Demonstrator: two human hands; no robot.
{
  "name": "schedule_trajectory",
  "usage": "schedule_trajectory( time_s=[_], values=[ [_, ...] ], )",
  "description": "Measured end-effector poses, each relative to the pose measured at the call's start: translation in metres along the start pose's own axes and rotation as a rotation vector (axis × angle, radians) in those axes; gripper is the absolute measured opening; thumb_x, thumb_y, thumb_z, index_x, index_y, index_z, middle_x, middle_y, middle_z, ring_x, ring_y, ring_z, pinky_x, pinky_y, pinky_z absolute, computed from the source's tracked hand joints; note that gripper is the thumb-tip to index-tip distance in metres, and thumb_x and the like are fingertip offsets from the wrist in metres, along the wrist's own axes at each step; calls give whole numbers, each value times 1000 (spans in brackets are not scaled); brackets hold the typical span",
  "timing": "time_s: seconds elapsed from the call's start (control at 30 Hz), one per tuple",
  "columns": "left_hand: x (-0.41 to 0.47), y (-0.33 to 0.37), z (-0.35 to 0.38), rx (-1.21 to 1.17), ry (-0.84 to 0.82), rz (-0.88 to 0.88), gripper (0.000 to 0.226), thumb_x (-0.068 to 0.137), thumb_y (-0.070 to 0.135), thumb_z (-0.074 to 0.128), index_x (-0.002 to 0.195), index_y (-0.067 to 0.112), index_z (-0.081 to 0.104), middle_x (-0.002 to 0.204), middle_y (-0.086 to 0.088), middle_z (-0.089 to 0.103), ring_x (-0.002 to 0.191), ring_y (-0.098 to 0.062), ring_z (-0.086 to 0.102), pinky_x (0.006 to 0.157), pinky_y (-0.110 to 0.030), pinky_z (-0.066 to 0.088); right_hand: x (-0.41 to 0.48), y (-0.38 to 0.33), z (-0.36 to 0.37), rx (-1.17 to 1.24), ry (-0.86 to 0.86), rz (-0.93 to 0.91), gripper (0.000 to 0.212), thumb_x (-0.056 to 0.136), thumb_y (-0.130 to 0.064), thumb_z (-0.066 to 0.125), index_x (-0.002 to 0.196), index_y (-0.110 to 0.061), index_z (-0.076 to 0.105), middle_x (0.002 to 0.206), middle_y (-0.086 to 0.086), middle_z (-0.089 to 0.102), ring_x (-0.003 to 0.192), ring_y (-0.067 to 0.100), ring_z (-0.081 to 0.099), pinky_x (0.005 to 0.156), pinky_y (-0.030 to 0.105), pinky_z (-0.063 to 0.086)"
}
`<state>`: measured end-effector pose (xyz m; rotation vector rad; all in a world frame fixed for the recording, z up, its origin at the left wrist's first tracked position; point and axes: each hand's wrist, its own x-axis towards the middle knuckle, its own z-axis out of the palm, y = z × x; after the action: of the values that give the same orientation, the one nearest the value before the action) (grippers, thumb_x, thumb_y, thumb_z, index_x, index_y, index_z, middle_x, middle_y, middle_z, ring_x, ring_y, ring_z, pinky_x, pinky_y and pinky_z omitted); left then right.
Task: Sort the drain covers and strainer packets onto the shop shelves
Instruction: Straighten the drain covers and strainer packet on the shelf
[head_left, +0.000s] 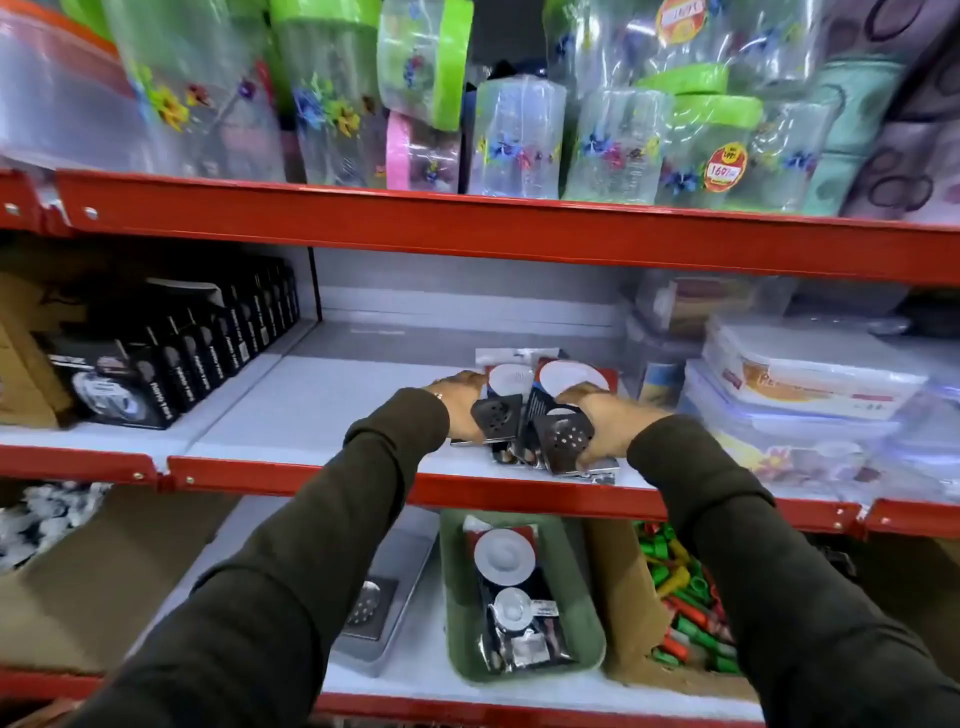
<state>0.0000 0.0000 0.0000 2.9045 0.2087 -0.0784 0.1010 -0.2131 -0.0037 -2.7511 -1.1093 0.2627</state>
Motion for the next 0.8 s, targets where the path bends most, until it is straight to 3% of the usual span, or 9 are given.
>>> schedule_trajectory(
  time_s=[0.13, 0.27, 0.37, 0.47, 0.7, 0.8],
  values=[
    [33, 0, 5, 19, -179, -112, 100, 83, 27, 75, 159, 14, 12, 164, -10, 23, 149, -29, 32, 120, -35, 33, 16, 16, 8, -27, -134, 17, 108, 55, -28, 91, 148, -27, 35, 147, 1, 39, 131, 26, 47, 111, 37, 42],
    [57, -1, 11, -23, -247, -69, 110, 77, 25, 80, 160, 21, 8, 166, -6, 19, 151, -27, 28, 123, -37, 29, 27, 26, 14, -63, -143, -18, 111, 55, -33, 91, 149, -32, 31, 148, -1, 36, 133, 26, 44, 110, 37, 41],
    [68, -7, 13, -18, -240, -52, 107, 69, 29, 87, 156, 23, 25, 158, -5, 35, 143, -29, 40, 117, -41, 37, 33, 27, 13, -95, -146, -41, 111, 52, -35, 91, 148, -33, 33, 144, -1, 38, 131, 26, 45, 110, 39, 42],
    [74, -17, 9, -57, -204, -20, 93, 60, 35, 91, 142, 26, 47, 143, 0, 52, 129, -27, 52, 108, -35, 44, 36, 26, 10, -118, -160, -29, 112, 49, -39, 90, 146, -34, 34, 144, -2, 39, 130, 24, 45, 108, 41, 44],
    [57, -68, -14, 5, -182, -21, 92, 51, 38, 96, 132, 28, 52, 132, 4, 57, 114, -21, 59, 99, -32, 51, 45, -13, -12, -75, -110, 10, 113, 39, -59, 86, 139, -36, 41, 131, -5, 49, 120, 21, 53, 100, 33, 47],
    [37, -112, -27, 88, -205, -64, 94, 52, 37, 96, 134, 28, 51, 133, 5, 54, 117, -21, 57, 95, -29, 49, 53, -48, -19, -36, -75, -16, 105, 36, -65, 83, 131, -36, 49, 126, -6, 57, 116, 21, 57, 99, 36, 50]
  ],
)
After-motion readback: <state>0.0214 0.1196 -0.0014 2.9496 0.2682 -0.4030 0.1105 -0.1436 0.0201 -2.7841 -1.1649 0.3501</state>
